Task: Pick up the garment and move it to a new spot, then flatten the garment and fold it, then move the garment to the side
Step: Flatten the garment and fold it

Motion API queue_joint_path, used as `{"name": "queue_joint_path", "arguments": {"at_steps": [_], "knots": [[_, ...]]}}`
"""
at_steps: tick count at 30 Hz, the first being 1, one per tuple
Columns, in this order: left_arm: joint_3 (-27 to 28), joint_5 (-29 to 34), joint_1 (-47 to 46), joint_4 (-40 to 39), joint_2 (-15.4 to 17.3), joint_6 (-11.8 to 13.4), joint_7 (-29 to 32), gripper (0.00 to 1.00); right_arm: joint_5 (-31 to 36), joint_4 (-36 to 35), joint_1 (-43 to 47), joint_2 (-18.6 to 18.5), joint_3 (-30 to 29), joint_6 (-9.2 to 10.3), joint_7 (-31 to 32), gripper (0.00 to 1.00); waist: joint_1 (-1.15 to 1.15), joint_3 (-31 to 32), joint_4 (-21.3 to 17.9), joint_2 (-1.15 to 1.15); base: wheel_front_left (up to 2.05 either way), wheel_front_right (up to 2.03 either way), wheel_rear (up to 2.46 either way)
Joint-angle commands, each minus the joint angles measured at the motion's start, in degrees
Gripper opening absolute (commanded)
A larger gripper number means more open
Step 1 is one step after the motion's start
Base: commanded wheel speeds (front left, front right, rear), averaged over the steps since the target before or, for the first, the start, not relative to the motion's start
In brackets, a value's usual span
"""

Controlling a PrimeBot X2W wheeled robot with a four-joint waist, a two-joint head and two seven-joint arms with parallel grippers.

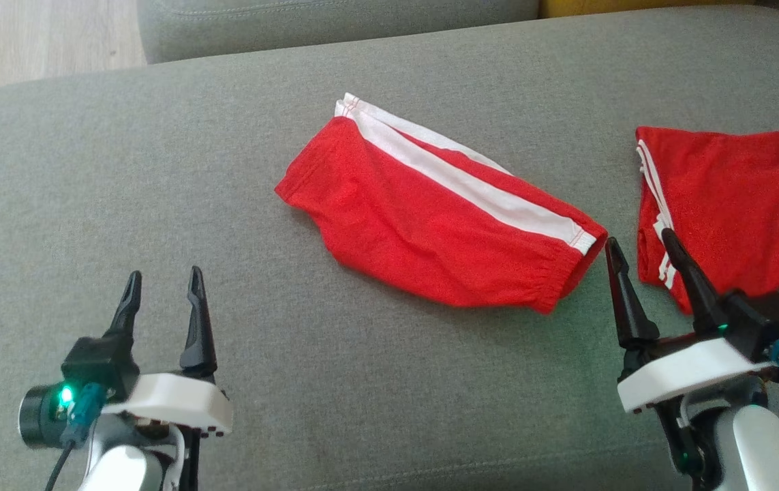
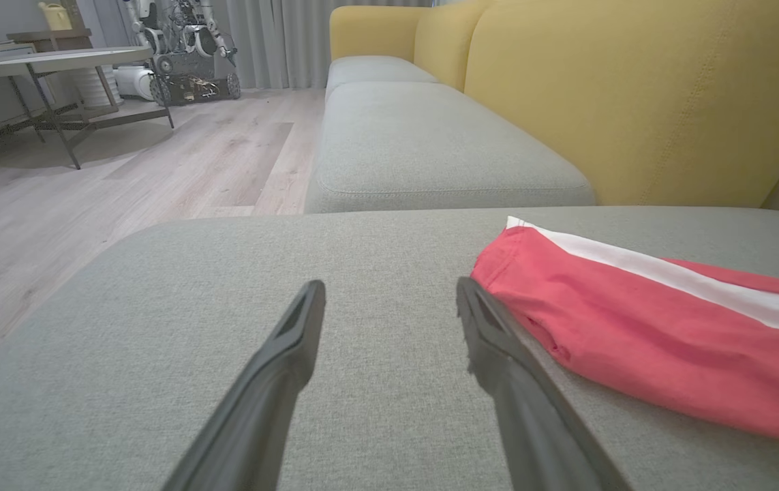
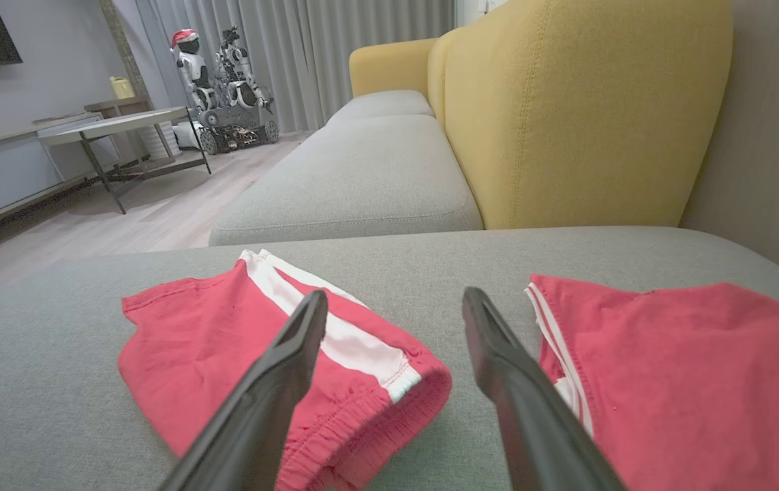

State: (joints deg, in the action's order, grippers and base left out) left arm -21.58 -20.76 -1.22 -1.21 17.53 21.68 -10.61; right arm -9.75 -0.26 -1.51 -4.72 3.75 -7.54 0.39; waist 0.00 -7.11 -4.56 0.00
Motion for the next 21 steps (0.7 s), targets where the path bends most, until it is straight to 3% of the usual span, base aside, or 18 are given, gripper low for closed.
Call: {"name": "queue_joint_path", "arguments": {"at_steps": [1, 12, 21], "knots": [[2.01, 0.44, -1.27, -1.95, 1.19, 0.21, -0.13, 1.00, 0.59, -2.17, -0.71, -0.28, 1.07, 0.05, -0.03, 1.00, 0.00, -0.02, 0.03, 0.00, 0.00, 0.00, 0.00], [1.11, -0.16, -4.10, -0.29, 1.34, -1.85, -0.41, 1.00, 0.60, -2.90, -1.04, -0.03, 0.58, 0.05, 0.49, 1.00, 0.00, -1.51, 0.08, 0.00, 0.00, 0.00, 0.00], [-2.45, -1.76, -20.51, 9.08, -1.47, -10.12, 1.58, 1.00, 0.49, -3.78, -2.86, 0.26, 0.04, 0.05, 0.69, 1.00, 0.00, -5.58, -0.36, 0.00, 0.00, 0.00, 0.00]]}}
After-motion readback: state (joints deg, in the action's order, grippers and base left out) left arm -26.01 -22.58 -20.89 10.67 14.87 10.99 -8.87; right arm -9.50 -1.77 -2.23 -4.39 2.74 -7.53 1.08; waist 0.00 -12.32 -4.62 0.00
